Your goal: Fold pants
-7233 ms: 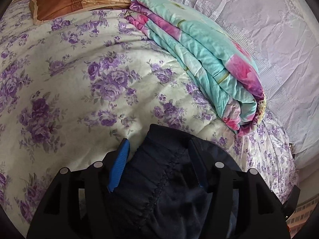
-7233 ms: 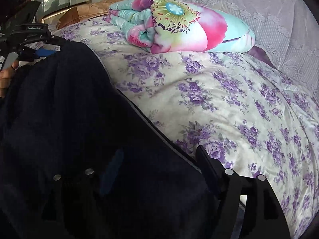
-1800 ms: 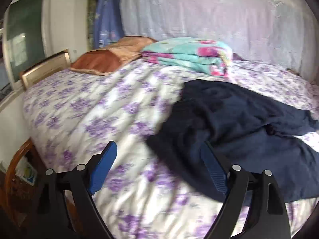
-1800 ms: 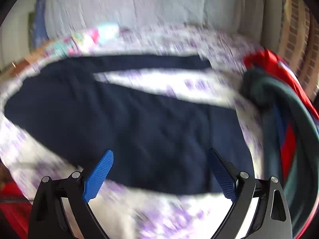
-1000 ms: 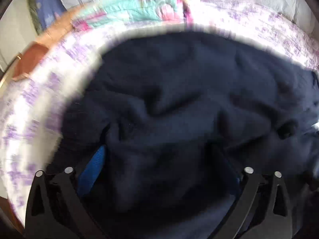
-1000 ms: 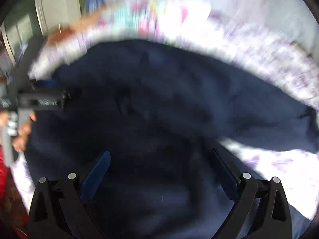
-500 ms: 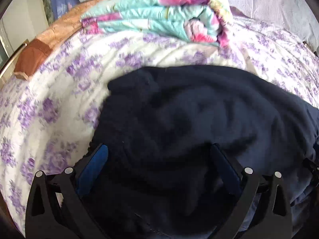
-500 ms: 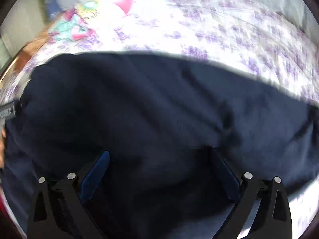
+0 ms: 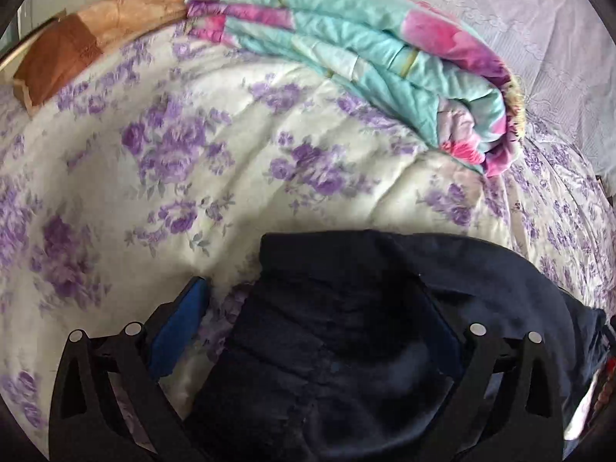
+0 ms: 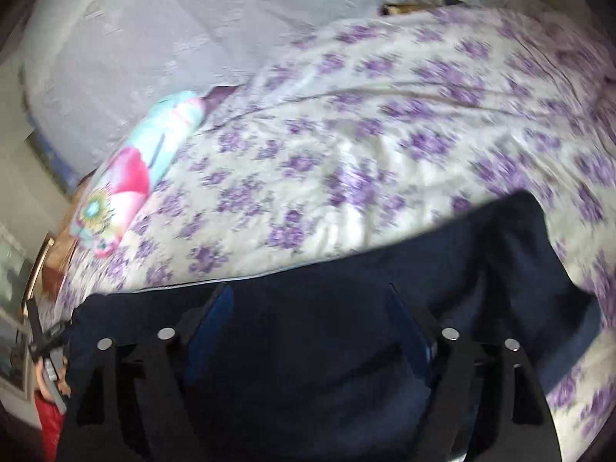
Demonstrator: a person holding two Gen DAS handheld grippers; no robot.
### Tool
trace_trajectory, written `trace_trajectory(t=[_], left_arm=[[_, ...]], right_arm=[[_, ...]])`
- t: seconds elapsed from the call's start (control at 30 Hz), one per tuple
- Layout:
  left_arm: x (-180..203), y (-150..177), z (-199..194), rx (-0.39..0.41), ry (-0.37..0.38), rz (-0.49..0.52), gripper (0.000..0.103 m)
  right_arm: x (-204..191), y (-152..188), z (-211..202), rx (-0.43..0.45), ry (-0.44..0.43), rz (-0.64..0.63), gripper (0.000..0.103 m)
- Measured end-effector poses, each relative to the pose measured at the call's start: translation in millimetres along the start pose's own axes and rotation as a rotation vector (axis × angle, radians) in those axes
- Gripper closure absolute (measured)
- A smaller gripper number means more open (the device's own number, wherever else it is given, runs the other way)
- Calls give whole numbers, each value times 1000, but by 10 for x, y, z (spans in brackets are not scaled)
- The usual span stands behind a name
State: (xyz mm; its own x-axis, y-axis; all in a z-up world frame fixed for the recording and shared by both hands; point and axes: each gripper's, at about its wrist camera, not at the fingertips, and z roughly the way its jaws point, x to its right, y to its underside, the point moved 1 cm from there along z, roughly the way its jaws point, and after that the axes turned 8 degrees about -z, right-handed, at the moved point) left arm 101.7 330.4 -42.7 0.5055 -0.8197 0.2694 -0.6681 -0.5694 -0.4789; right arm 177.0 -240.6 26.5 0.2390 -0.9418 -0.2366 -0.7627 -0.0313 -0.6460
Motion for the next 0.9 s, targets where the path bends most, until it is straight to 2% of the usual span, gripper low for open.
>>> trace_trajectory(t=[0.1, 0.2, 0.27, 0.4, 0.47, 0.5, 0.53, 0.6, 0.63, 0.67, 0.77, 0.9], left_arm=[[63, 34, 26, 4, 5, 46, 5], [22, 63, -13, 11, 39, 50, 5], [-6, 55, -13, 7, 62, 42, 5], [18, 80, -45, 15, 85, 59, 5], [31, 77, -42, 14, 91, 65, 5], [30, 68, -36, 12, 97, 64, 5], [26, 64, -32, 11, 101, 60, 5], [24, 54, -33, 13, 107, 57, 5], [26, 55, -36, 15, 108, 58, 5], [27, 56, -42, 18, 110, 59, 5], [29, 63, -107, 47, 134, 62, 5], [30, 83, -241, 76, 173, 75, 11]], right_arm=[[-486, 49, 29, 10, -32, -327, 23], [-973, 43, 188, -26, -122, -612, 23], [-1166, -13, 302, -50, -148, -701, 25], [-1223, -148, 681, -121, -176, -716, 27], [-1233, 17, 936, -225, -154, -756, 33], [-1237, 94, 929, -196, -150, -759, 37], [-1238, 122, 904, -165, -157, -755, 44], [-1273, 160, 827, -138, -144, -755, 83], [-1307, 182, 793, -129, -118, -755, 90], [-1369, 222, 733, -121, -93, -765, 94], [-1506, 311, 424, -60, -24, -811, 95], [-1701, 478, -275, 54, -11, -773, 95]])
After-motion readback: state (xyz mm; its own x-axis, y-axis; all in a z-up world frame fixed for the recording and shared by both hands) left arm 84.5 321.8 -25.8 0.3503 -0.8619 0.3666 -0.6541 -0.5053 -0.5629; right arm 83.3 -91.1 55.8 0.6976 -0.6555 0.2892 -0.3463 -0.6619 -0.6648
